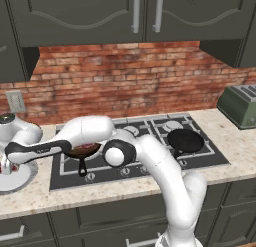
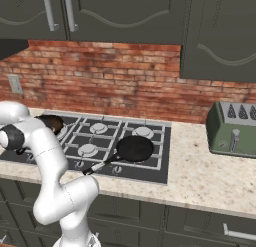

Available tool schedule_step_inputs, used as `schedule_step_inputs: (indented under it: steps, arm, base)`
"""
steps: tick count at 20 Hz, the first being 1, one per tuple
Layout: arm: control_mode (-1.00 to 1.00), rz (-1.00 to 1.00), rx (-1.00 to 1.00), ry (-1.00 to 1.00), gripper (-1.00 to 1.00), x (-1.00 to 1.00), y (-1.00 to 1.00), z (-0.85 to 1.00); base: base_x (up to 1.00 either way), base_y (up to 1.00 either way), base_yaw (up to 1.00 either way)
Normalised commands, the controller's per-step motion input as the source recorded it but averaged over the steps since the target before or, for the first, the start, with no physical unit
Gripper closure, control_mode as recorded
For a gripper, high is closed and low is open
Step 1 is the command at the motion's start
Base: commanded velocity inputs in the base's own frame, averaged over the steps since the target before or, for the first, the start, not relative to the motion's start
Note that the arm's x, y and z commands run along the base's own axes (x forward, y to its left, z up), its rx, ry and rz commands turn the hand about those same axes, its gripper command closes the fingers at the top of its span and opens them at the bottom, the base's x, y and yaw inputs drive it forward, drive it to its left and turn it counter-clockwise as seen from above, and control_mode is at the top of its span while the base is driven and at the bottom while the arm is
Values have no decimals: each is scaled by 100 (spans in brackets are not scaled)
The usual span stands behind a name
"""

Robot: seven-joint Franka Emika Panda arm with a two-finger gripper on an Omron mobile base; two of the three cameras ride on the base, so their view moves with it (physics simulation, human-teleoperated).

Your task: Place one of the steaks on the plate and the other in the bowl. Then place the bowl in the fridge.

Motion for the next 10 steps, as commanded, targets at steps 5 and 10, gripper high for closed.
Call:
schedule_step_inputs:
  steps: [5,10]
  arm:
    - [-100,-3,0,-4,-100,-86,-42,0]
    - [-100,-7,0,-12,-100,-86,-71,3]
  base:
    - [0,0,0]
    - [0,0,0]
